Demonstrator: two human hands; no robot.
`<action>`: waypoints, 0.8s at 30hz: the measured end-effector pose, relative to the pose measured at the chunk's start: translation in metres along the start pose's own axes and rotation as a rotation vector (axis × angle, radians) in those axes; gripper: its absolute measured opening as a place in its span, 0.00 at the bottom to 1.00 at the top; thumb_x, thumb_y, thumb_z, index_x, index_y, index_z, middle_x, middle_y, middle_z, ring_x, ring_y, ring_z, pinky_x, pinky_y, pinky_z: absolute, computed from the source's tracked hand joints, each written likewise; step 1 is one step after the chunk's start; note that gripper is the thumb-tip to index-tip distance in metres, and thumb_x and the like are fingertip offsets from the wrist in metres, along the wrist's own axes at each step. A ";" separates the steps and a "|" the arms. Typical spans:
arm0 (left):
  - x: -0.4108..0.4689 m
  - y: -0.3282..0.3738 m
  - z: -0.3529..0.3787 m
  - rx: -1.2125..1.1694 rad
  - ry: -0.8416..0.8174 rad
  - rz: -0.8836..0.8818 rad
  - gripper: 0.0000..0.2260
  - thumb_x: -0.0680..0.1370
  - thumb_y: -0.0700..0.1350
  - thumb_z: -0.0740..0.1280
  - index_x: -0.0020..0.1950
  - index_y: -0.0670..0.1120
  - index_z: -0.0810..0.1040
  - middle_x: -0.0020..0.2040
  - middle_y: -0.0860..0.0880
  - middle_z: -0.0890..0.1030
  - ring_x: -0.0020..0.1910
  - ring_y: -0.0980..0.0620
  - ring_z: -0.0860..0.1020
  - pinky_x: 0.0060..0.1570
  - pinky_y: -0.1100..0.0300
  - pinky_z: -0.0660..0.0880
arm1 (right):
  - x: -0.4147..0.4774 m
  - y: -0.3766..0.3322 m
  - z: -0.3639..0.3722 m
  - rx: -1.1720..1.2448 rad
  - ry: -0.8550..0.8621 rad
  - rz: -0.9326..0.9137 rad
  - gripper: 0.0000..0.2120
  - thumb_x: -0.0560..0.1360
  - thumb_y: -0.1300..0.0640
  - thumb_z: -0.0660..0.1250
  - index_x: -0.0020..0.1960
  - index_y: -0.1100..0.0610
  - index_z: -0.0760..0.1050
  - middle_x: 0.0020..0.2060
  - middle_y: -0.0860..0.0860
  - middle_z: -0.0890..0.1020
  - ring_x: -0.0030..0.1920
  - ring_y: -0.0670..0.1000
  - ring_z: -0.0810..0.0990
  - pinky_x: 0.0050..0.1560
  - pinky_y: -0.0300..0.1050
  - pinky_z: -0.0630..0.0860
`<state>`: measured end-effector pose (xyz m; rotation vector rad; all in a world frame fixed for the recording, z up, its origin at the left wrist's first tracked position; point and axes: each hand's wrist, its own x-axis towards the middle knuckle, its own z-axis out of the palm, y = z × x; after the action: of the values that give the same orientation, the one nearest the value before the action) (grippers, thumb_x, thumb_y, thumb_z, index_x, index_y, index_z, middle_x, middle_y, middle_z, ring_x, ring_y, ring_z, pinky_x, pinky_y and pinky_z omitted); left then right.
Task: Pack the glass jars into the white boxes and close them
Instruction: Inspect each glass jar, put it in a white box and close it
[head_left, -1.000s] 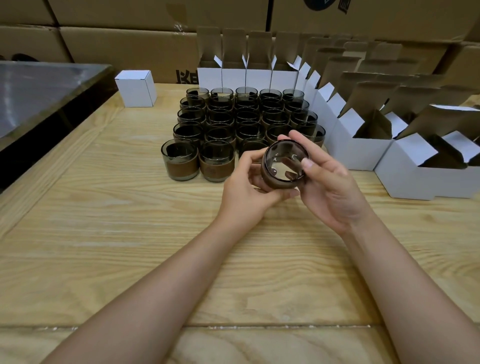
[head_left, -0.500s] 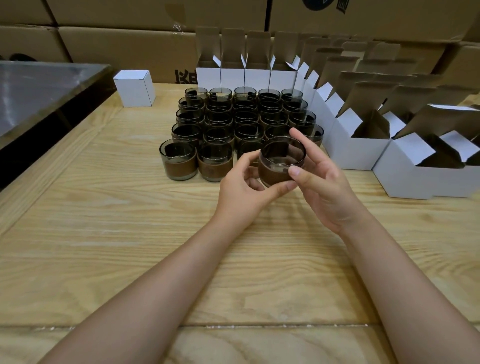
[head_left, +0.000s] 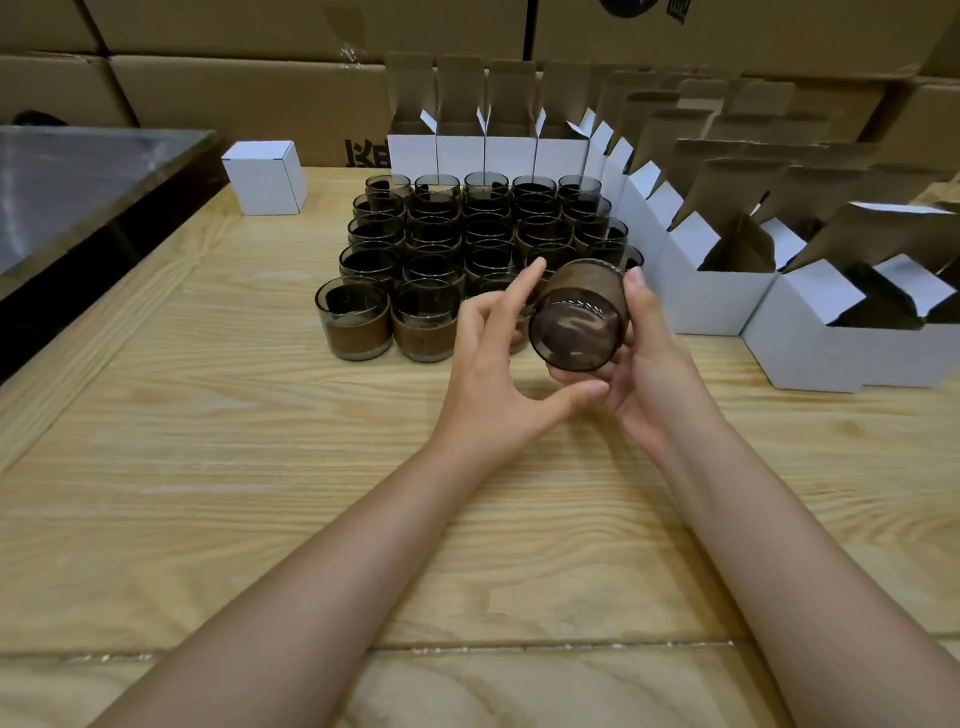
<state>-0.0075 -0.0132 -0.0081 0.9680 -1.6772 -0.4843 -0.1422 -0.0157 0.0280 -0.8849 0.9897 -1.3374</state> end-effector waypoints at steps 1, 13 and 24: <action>0.000 0.000 0.000 0.005 -0.007 0.018 0.42 0.65 0.52 0.79 0.73 0.58 0.59 0.61 0.52 0.66 0.59 0.64 0.68 0.60 0.69 0.68 | -0.001 0.001 0.001 0.007 -0.007 0.010 0.22 0.66 0.36 0.65 0.43 0.54 0.85 0.42 0.57 0.86 0.39 0.54 0.85 0.32 0.46 0.82; 0.000 0.003 0.002 -0.007 0.054 0.025 0.33 0.65 0.43 0.80 0.67 0.44 0.72 0.60 0.45 0.75 0.56 0.67 0.73 0.55 0.75 0.67 | -0.007 0.006 0.009 -0.335 0.070 0.064 0.28 0.80 0.37 0.53 0.34 0.47 0.84 0.35 0.52 0.86 0.36 0.49 0.85 0.29 0.43 0.78; 0.001 0.002 0.002 0.079 0.028 -0.003 0.33 0.64 0.41 0.79 0.67 0.47 0.73 0.61 0.47 0.73 0.59 0.61 0.71 0.55 0.67 0.71 | -0.013 0.006 0.016 -0.393 0.137 -0.037 0.23 0.74 0.36 0.63 0.53 0.55 0.79 0.44 0.51 0.85 0.47 0.55 0.84 0.50 0.61 0.79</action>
<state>-0.0103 -0.0130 -0.0067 1.0299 -1.6801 -0.4073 -0.1248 -0.0033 0.0293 -1.1193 1.3790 -1.2669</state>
